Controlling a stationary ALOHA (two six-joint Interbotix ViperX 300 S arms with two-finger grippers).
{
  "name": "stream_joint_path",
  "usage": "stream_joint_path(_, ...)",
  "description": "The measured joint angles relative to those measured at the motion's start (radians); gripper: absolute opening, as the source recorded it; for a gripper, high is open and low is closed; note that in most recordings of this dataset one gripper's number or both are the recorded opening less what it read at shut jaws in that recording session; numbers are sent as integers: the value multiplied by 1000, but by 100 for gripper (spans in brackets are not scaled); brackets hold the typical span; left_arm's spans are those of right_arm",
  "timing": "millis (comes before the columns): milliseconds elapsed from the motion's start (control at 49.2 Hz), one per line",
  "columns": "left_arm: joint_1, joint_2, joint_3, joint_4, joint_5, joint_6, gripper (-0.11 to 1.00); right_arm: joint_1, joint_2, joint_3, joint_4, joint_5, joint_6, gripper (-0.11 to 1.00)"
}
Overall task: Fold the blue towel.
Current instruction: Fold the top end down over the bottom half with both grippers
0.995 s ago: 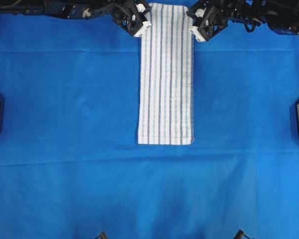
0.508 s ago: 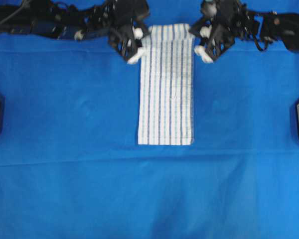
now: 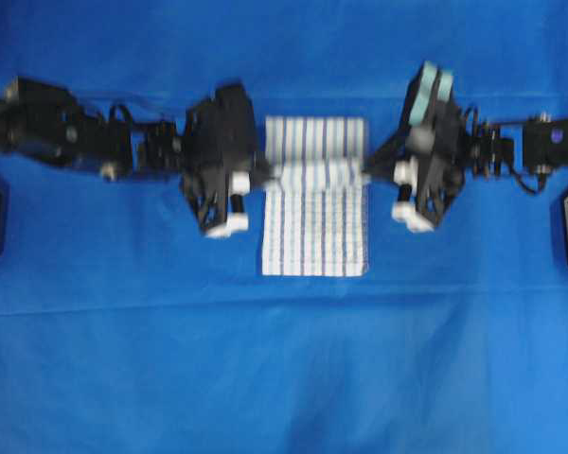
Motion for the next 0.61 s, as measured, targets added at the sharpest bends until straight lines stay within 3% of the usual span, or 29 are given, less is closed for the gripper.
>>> stream_joint_path(142, -80, -2, 3, -2, -3, -54, 4, 72, 0, 0, 35, 18, 3, 8)
stream_joint_path(305, -147, 0, 5, -2, -2, -64, 4, 144, 11, 0, 57, 21, 2, 8)
stream_joint_path(609, -176, 25, 5, -2, -12, -72, 4, 195, 54, -5, 91, 20, 2, 8)
